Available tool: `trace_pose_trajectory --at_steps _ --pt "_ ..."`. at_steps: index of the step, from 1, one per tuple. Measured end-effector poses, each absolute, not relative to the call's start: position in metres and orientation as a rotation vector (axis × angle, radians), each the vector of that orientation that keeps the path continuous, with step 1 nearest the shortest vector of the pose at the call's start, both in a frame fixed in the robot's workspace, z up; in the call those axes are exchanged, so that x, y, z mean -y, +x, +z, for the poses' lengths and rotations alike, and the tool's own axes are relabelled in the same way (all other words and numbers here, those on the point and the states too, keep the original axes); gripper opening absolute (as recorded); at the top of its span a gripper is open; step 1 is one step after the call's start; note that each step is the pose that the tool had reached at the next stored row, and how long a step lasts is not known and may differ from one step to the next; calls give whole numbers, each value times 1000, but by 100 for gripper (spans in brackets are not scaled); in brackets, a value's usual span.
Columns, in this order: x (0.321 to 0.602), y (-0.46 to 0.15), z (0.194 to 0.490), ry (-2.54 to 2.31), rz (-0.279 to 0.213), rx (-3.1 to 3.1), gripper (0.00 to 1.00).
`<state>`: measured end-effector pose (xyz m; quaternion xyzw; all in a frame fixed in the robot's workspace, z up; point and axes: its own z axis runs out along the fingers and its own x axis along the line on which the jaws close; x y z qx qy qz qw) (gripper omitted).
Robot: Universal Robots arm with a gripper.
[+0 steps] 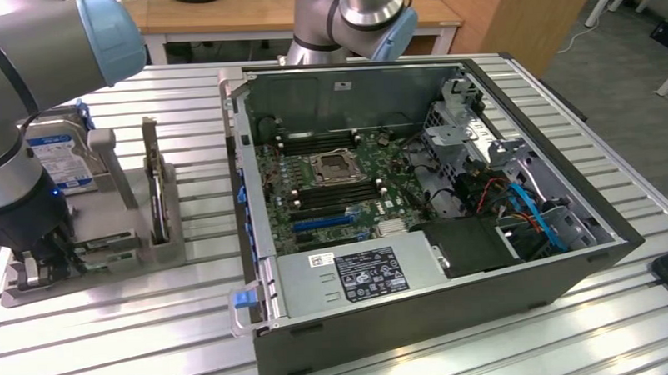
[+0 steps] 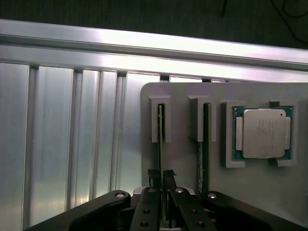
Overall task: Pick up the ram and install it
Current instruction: 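Pick up the ram and move it above insertion slot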
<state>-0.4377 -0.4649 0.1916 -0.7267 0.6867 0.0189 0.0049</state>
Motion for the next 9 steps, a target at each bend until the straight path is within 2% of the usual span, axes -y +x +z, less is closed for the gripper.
trace_pose_trajectory --at_steps 9 --pt "465 -438 210 -2276 60 -2150 13"
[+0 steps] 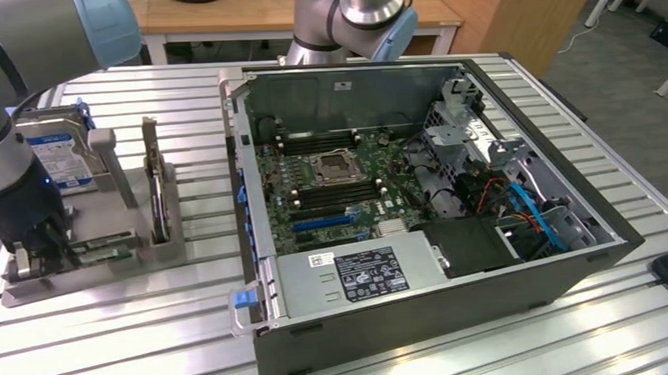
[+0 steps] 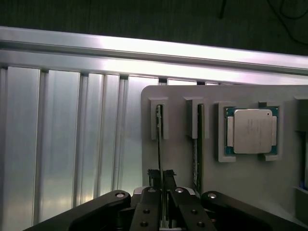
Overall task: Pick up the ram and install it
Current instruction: 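Pick up the ram and move it above insertion slot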
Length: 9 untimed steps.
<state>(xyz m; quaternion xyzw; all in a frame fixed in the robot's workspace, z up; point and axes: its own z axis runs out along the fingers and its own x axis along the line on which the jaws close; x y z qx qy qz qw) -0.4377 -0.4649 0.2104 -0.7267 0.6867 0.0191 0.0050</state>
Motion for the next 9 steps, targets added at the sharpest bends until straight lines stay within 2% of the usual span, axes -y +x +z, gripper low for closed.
trace_pose_trajectory --at_steps 9 --pt "465 -438 225 -2275 61 -2150 13"
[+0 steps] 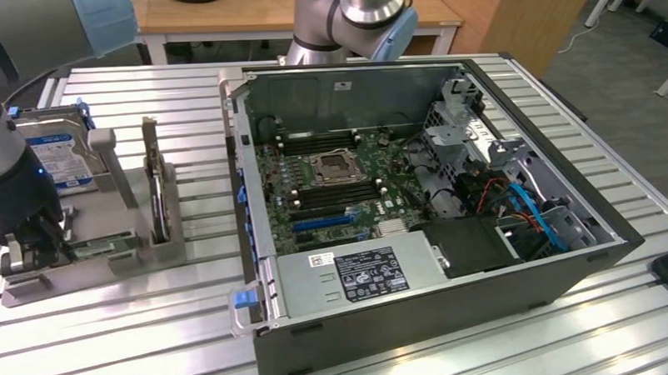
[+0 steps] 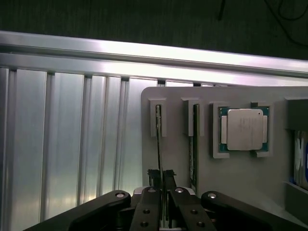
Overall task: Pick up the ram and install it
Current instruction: 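Pick up the ram and move it above insertion slot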
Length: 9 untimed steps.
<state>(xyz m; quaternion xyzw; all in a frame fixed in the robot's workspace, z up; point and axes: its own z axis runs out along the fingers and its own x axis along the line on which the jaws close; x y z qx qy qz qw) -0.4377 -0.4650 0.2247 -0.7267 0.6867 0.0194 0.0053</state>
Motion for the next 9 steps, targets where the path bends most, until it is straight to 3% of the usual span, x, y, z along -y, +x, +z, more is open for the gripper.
trace_pose_trajectory --at_steps 9 --pt "465 -438 242 -2275 62 -2149 13"
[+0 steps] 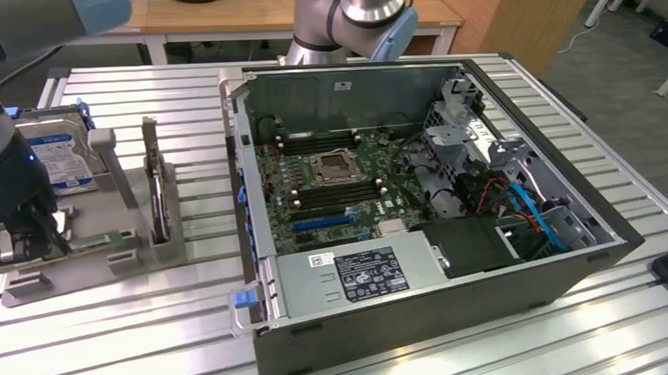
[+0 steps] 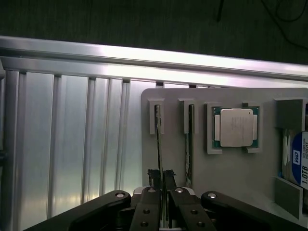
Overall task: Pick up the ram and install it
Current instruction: 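Pick up the ram and move it above insertion slot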
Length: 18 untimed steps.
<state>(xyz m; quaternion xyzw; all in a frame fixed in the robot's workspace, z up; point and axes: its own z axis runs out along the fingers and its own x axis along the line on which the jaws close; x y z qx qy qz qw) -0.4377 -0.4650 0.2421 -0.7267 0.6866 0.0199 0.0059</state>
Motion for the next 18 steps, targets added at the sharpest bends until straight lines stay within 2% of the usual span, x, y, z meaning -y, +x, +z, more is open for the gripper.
trace_pose_trajectory --at_steps 18 --pt "465 -438 280 -2275 64 -2150 13"
